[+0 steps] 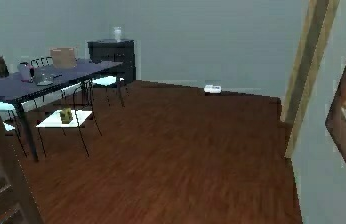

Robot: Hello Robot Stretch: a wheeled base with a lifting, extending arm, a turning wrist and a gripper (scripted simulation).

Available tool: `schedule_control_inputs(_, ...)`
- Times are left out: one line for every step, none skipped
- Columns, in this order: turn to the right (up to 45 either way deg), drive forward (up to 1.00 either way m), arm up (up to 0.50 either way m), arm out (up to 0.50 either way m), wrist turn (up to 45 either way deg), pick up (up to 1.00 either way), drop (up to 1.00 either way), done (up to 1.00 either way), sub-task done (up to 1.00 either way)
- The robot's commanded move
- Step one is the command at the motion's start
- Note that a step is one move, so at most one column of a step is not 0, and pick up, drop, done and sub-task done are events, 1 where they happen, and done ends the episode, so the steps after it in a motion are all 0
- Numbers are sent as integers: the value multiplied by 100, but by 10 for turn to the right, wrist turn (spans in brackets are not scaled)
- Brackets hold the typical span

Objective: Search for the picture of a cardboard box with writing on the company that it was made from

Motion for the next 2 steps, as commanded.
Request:
schedule_control_inputs(0, 90, 0, 0, 0, 0, 0, 0, 0)
schedule_control_inputs(-240, 0, 0, 0, 0, 0, 0, 0, 0)
